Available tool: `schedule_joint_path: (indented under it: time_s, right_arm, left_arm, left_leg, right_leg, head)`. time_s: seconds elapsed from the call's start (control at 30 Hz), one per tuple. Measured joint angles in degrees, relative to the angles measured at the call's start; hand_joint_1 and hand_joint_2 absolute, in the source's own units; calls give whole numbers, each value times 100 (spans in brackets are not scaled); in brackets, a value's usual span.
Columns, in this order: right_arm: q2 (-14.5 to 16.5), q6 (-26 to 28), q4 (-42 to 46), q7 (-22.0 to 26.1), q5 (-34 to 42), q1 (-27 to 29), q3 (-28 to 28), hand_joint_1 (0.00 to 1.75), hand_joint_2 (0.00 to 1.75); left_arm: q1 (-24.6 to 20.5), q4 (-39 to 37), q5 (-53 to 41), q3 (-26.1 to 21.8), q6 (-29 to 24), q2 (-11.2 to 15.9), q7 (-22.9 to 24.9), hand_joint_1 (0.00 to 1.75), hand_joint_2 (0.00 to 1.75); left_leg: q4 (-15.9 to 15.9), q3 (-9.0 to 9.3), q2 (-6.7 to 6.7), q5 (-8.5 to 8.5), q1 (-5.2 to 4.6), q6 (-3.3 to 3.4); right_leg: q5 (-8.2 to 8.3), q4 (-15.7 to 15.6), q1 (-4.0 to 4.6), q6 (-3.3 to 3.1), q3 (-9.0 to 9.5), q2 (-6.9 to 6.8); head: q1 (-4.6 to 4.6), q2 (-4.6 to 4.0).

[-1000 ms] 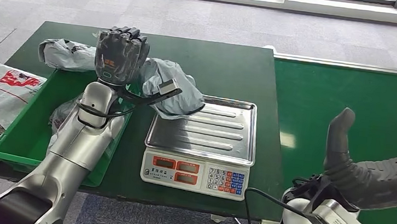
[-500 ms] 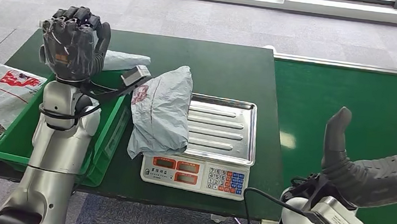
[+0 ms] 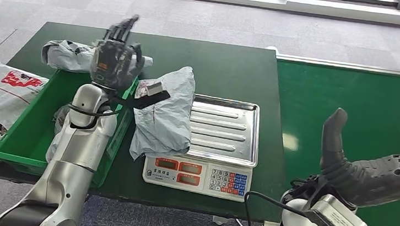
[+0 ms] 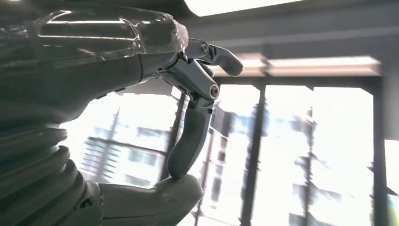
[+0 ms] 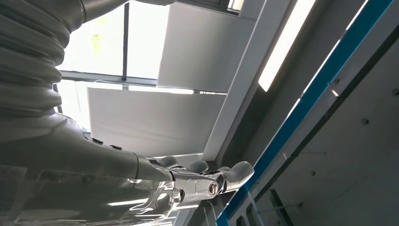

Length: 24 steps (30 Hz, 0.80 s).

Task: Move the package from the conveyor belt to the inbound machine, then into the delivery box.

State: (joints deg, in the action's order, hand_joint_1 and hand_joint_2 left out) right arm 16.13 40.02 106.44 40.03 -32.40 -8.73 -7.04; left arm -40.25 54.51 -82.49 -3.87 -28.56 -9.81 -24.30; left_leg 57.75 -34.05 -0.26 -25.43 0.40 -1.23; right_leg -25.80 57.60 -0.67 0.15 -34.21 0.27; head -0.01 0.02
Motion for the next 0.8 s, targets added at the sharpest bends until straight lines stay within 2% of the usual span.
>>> schedule_joint_path:
  time_s: [0.1,0.2,0.27,0.33,0.5,0.8]
  right_arm:
    - [0,0,-14,0,-21,1,2,0,175]
    - [-2,0,-17,-1,-36,3,5,0,175]
    - [-5,0,-20,-1,-16,3,9,0,175]
    - [-10,0,-29,-1,11,7,13,0,175]
    - [-16,0,-65,-1,60,21,15,0,175]
    - [-17,0,-102,-1,60,37,16,0,175]
  left_arm:
    - [-28,-342,695,436,823,-1,-607,0,175]
    - [-21,-376,2079,622,2282,31,-1298,0,175]
    - [35,-197,3142,761,3210,103,-1503,0,175]
    - [95,56,4004,936,3771,207,-1562,0,175]
    - [183,536,5184,1121,4284,386,-1593,0,175]
    - [241,794,5416,1184,4395,502,-1560,0,175]
  left_leg:
    - [0,1,27,-2,-6,2]
    - [0,-1,29,-3,-12,2]
    - [0,-5,27,-2,-9,1]
    - [-1,-6,26,-2,-7,1]
    - [-1,-6,26,-1,-4,0]
    - [-1,-6,26,-1,-5,1]
  right_leg:
    - [7,0,-10,8,-12,24]
    - [6,0,-11,8,-16,28]
    - [5,0,-4,6,-17,26]
    - [5,0,3,6,-17,24]
    - [5,1,5,5,-18,24]
    - [5,0,2,6,-16,23]
  head:
    - [-1,-1]
    - [-2,1]
    - [-2,1]
    - [-2,1]
    - [-3,0]
    - [-2,0]
